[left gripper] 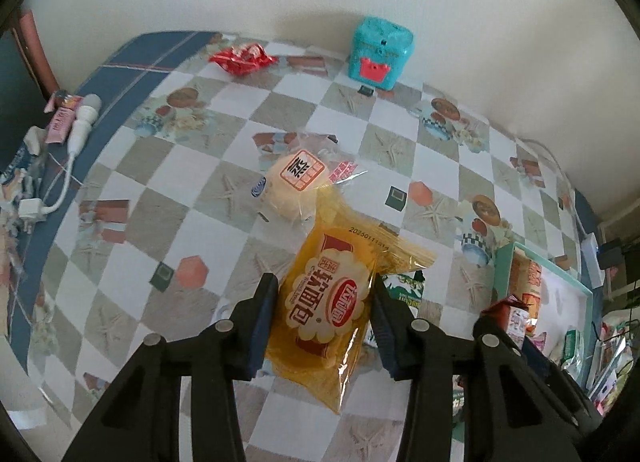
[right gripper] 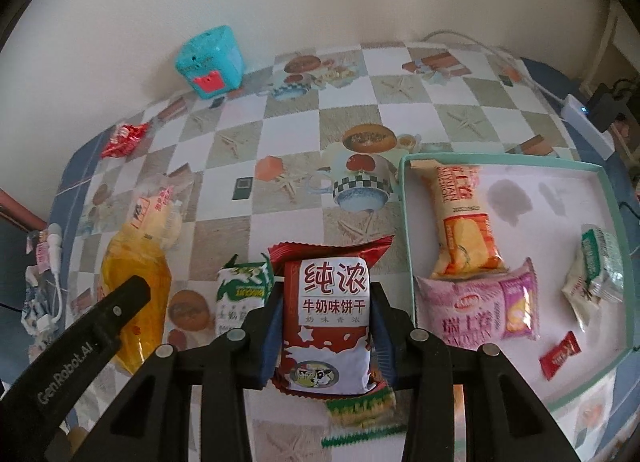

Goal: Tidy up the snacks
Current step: 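Carry the yellow bag with the left tool while the right tool carries the red packet over the tray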

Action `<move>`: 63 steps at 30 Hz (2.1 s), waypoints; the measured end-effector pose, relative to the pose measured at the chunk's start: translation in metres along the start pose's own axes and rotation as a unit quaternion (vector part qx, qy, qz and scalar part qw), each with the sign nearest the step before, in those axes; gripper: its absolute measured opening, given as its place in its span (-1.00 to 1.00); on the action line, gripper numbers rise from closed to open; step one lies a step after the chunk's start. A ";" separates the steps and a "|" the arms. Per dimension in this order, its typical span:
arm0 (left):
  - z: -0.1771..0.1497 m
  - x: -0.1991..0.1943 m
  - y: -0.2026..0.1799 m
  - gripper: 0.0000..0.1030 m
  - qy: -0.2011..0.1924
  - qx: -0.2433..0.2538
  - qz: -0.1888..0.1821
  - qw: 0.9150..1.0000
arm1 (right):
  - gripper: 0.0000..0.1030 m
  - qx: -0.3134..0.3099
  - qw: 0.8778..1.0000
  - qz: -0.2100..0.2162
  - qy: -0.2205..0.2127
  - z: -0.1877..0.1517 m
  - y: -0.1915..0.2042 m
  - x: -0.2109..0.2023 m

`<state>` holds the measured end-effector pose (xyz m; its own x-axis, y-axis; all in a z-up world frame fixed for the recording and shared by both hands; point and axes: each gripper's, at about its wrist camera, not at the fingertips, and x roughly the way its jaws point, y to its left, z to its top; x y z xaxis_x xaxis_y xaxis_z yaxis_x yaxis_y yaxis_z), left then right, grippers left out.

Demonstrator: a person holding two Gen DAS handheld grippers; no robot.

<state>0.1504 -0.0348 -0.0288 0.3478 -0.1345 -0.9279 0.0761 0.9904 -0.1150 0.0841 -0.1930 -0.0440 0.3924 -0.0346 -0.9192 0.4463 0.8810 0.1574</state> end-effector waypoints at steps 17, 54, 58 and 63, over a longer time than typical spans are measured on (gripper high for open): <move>-0.019 -0.048 -0.014 -0.10 -0.055 0.035 0.005 0.998 | -0.19 0.051 0.998 0.010 -0.025 -0.040 -0.036 -0.050; -0.044 -0.050 -0.079 -0.10 -0.040 0.076 -0.012 0.996 | -0.19 0.181 0.982 -0.005 -0.048 -0.028 -0.152 -0.080; -0.051 -0.050 -0.094 -0.10 -0.041 0.092 -0.012 0.995 | -0.19 0.203 0.978 -0.006 -0.045 -0.027 -0.168 -0.079; -0.065 -0.048 -0.119 -0.10 -0.037 0.126 -0.027 0.991 | -0.18 0.240 0.969 -0.022 -0.050 -0.029 -0.197 -0.082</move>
<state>0.0635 -0.1437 0.0064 0.4041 -0.1975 -0.8932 0.3238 0.9441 -0.0623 -0.0591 -0.3502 -0.0098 0.4299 -0.1346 -0.8928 0.7780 0.5570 0.2907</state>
